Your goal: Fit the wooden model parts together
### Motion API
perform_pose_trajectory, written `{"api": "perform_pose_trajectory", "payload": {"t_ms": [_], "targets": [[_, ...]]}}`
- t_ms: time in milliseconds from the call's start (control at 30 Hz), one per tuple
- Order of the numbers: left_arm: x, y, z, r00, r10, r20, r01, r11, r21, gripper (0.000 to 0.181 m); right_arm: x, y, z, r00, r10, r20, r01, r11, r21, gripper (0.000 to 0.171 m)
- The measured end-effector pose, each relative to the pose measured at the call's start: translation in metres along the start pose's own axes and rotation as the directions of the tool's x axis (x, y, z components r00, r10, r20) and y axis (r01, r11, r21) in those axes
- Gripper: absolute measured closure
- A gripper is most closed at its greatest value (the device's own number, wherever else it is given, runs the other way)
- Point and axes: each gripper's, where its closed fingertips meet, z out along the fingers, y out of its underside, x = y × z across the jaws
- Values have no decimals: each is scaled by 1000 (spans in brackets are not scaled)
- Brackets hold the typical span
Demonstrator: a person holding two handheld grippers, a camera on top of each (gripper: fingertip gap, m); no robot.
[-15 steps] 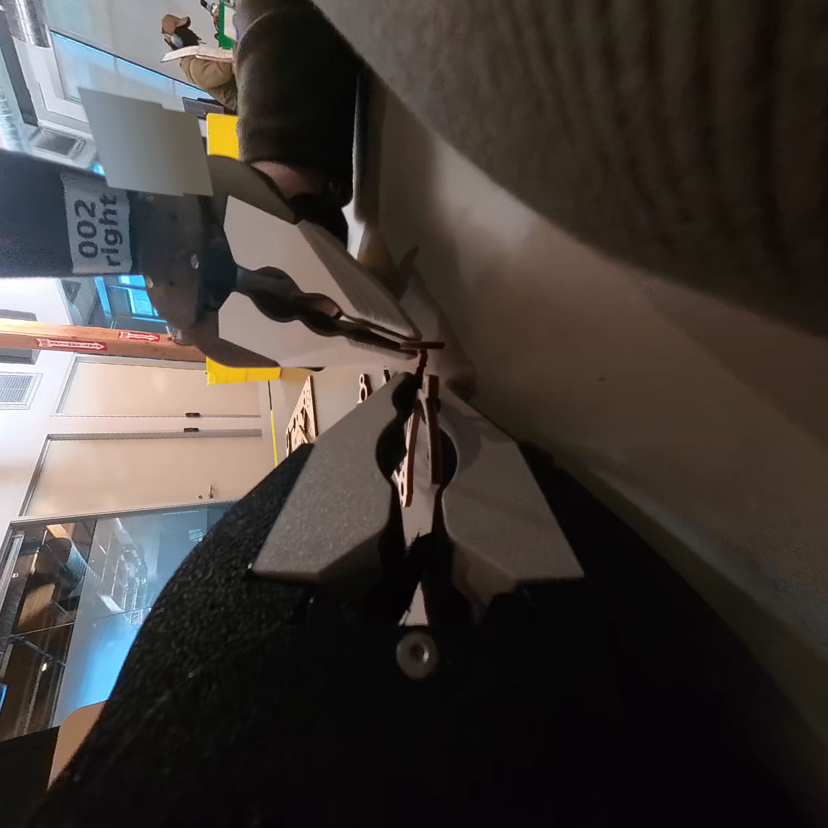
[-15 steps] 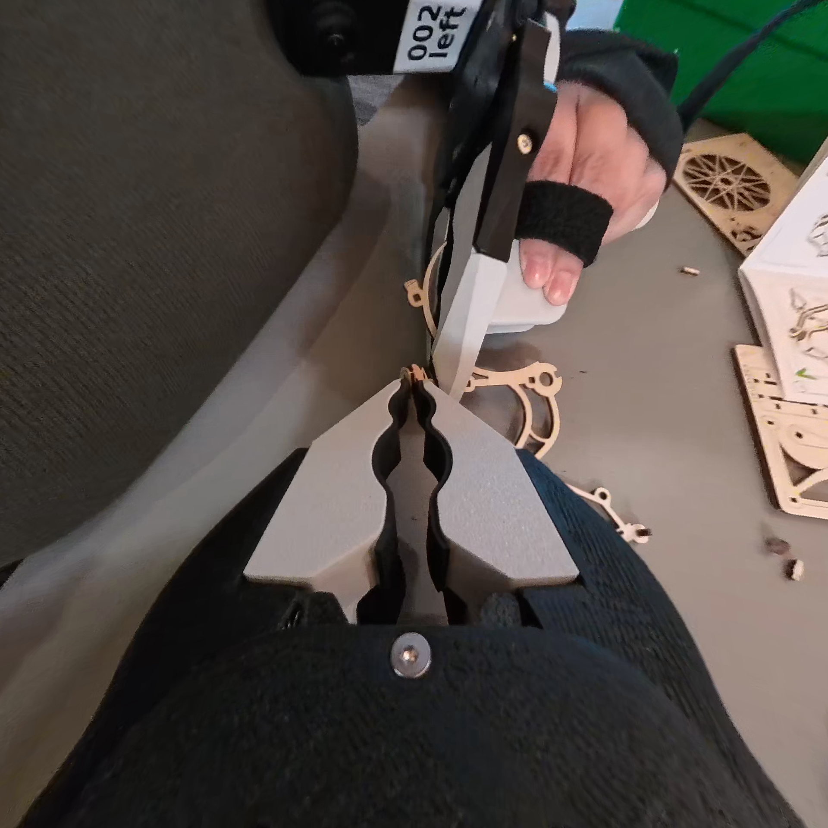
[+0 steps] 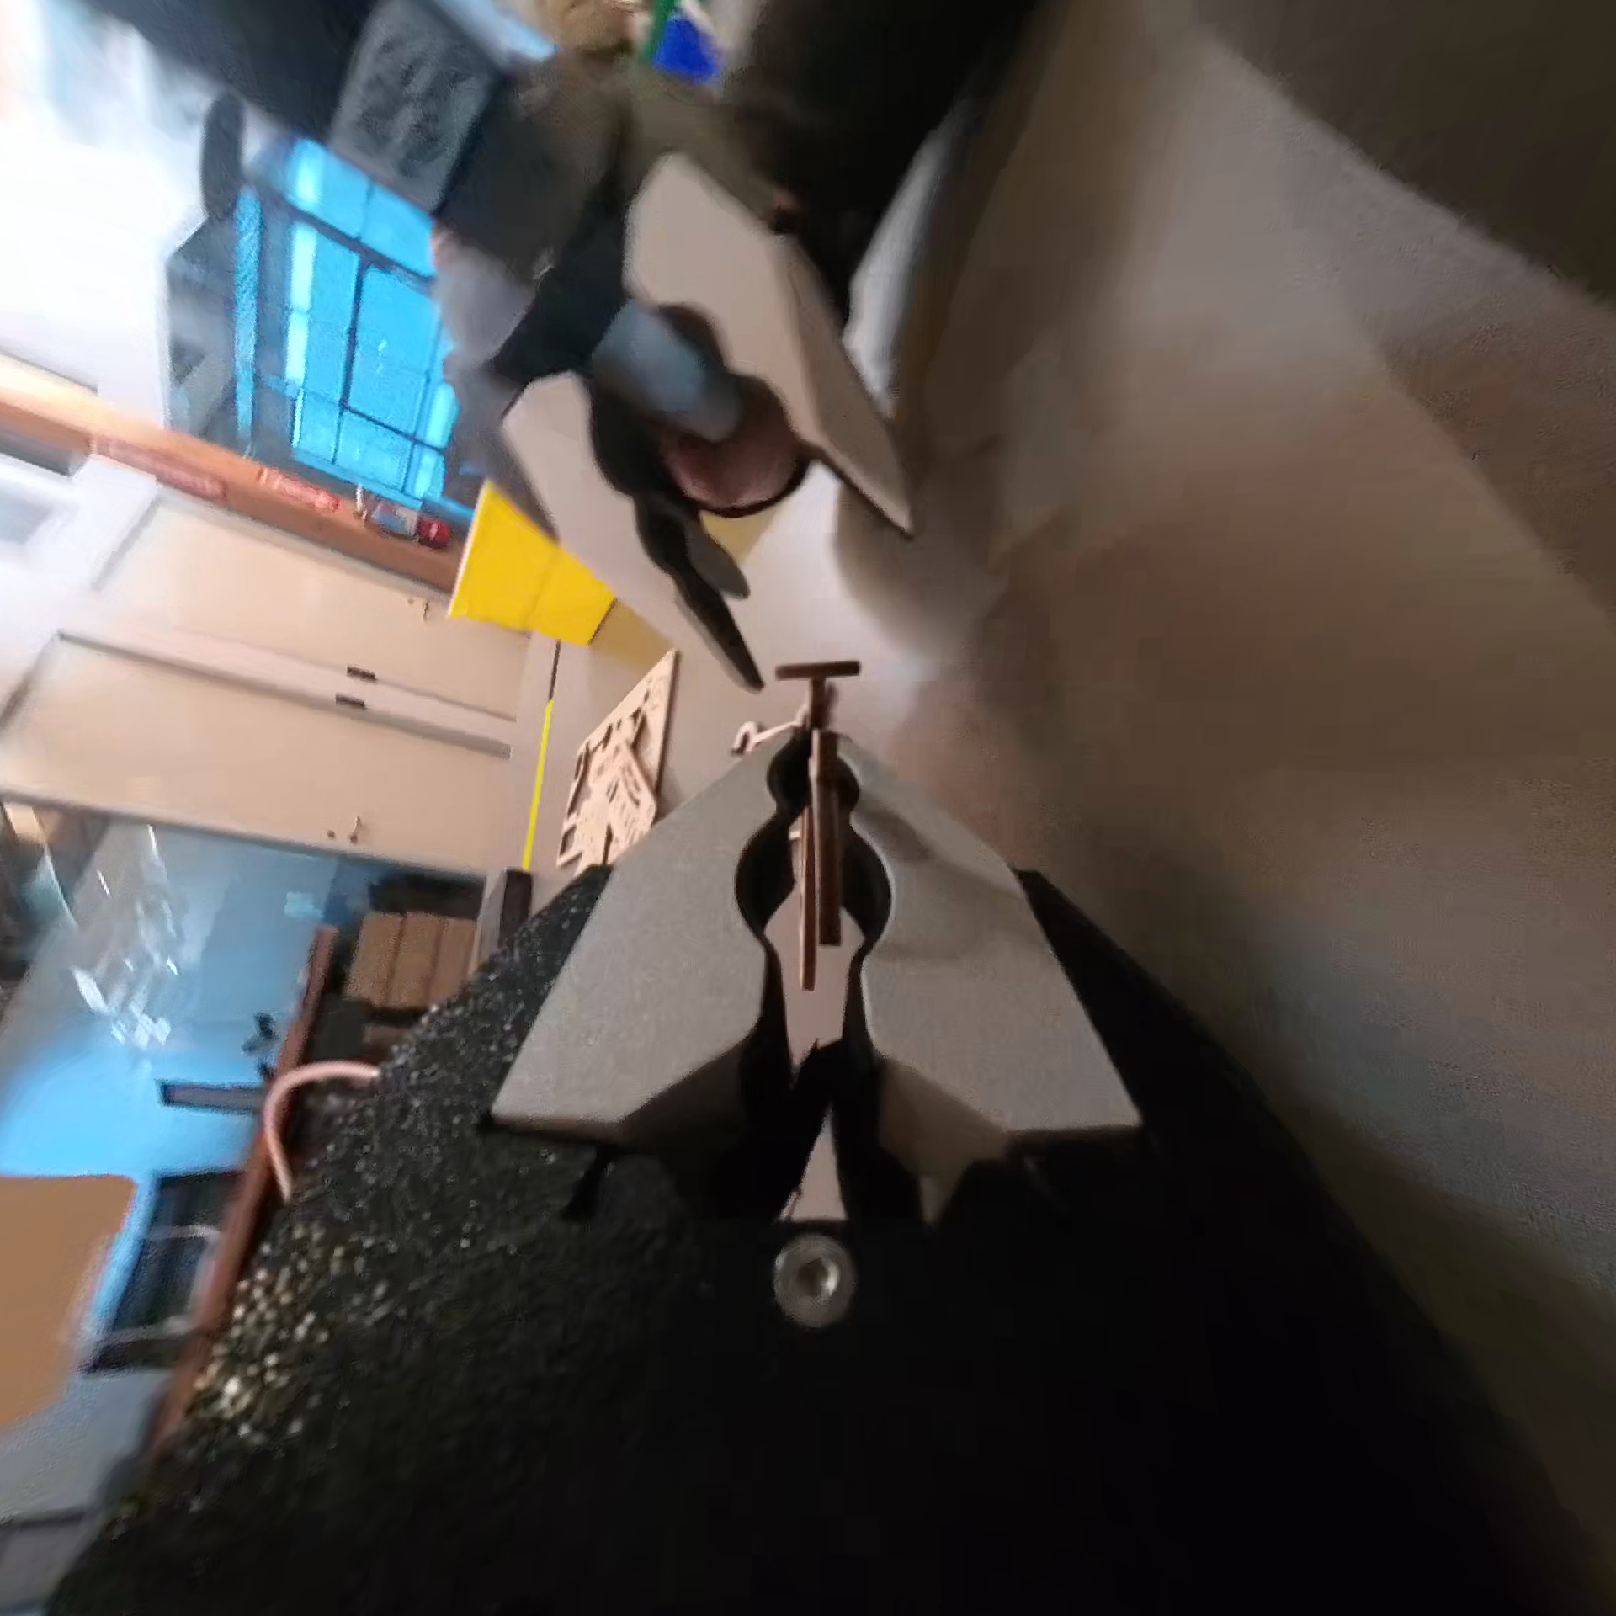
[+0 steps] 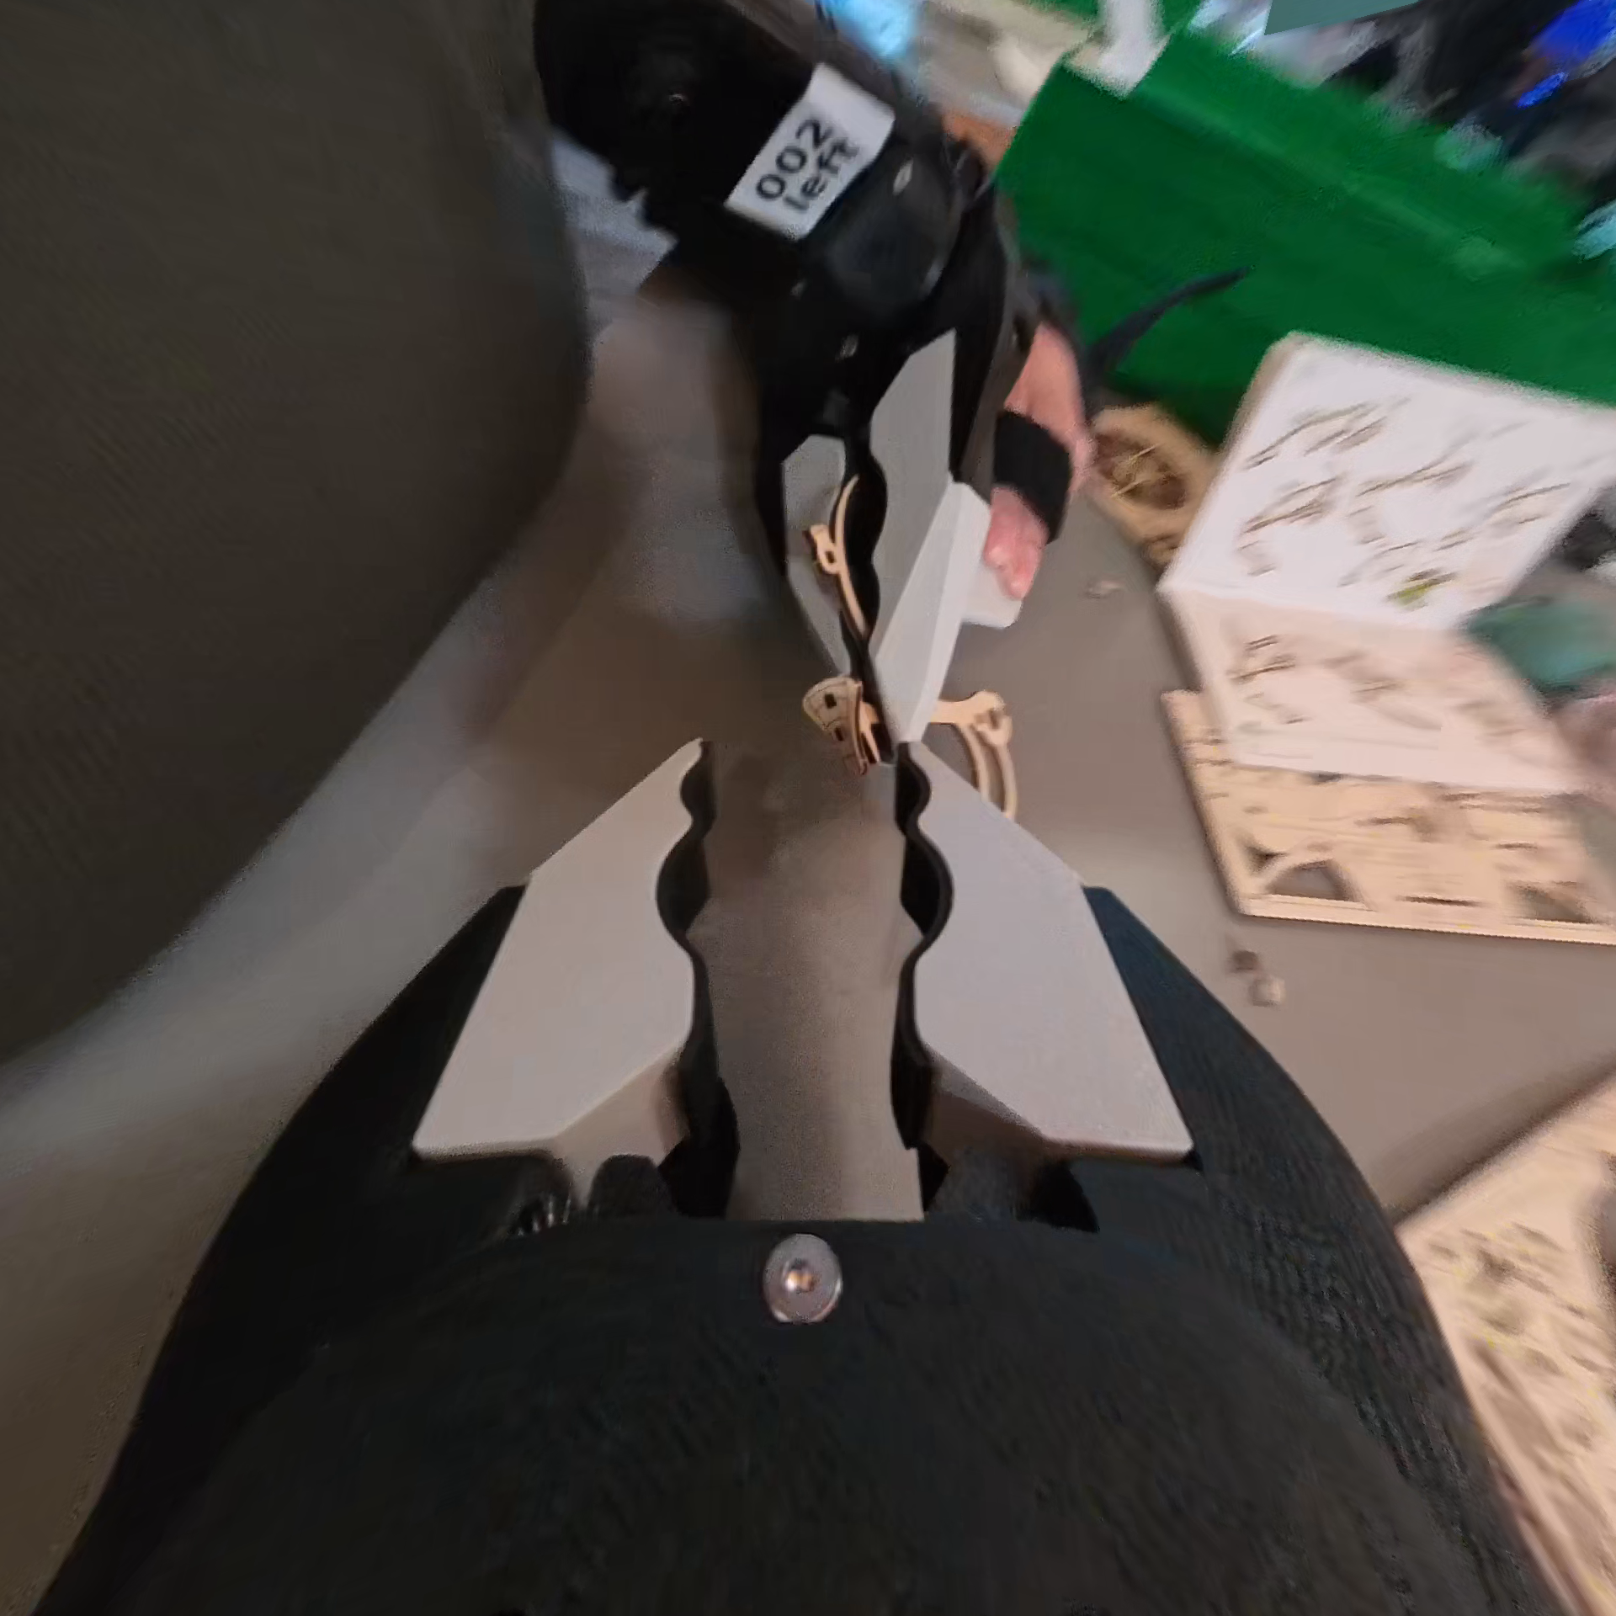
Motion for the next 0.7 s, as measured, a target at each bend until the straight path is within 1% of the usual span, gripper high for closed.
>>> {"api": "perform_pose_trajectory", "payload": {"t_ms": [67, 100, 133, 167, 200, 233, 267, 300, 333, 367, 433, 467, 500, 600, 700], "targets": [[-24, 1, -4, 978, -202, 57, 200, 979, 42, 181, 23, -12, -9, 976, -99, -194, 107, 994, 30, 122], [-37, 2, -7, 942, -327, 74, 321, 944, 78, 181, 31, -19, -13, 953, -141, -268, 158, 987, 42, 122], [-48, 1, -10, 885, -460, 69, 450, 884, 124, 181, 37, -26, -17, 928, -164, -335, 192, 980, 54, 126], [-57, -1, -12, 799, -600, 35, 587, 791, 175, 181, 42, -33, -20, 908, -169, -384, 210, 975, 68, 130], [-65, -3, -14, 683, -730, -26, 717, 663, 216, 181, 44, -39, -21, 896, -167, -410, 220, 972, 84, 129], [-71, -4, -15, 546, -832, -99, 824, 512, 243, 181, 46, -43, -22, 883, -165, -438, 227, 970, 92, 126], [-77, -4, -17, 398, -900, -178, 902, 348, 257, 181, 49, -45, -24, 865, -171, -472, 238, 967, 87, 121], [-81, -3, -19, 251, -933, -256, 950, 186, 251, 181, 51, -47, -23, 850, -184, -494, 253, 964, 76, 114], [-82, -1, -19, 121, -940, -318, 972, 47, 232, 181, 52, -47, -21, 838, -196, -510, 262, 963, 60, 107], [-80, 2, -18, 17, -932, -363, 977, -62, 202, 181, 52, -47, -18, 832, -209, -514, 268, 962, 44, 102], [-72, 3, -14, -142, -887, -439, 967, -219, 130, 181, 52, -43, -8, 835, -219, -505, 261, 965, 13, 97], [-69, 2, -13, -206, -857, -472, 955, -280, 93, 181, 52, -40, -3, 841, -212, -498, 248, 969, 5, 94], [-67, 0, -12, -248, -833, -495, 947, -316, 57, 181, 52, -39, 1, 855, -190, -483, 226, 974, 17, 94], [-62, 1, -11, -307, -801, -514, 937, -350, -14, 181, 54, -44, -2, 895, -38, -444, 115, 982, 147, 103], [-59, 4, -12, -379, -760, -528, 912, -403, -74, 181, 64, -45, -14, 896, 96, -434, 16, 969, 247, 118]]}}
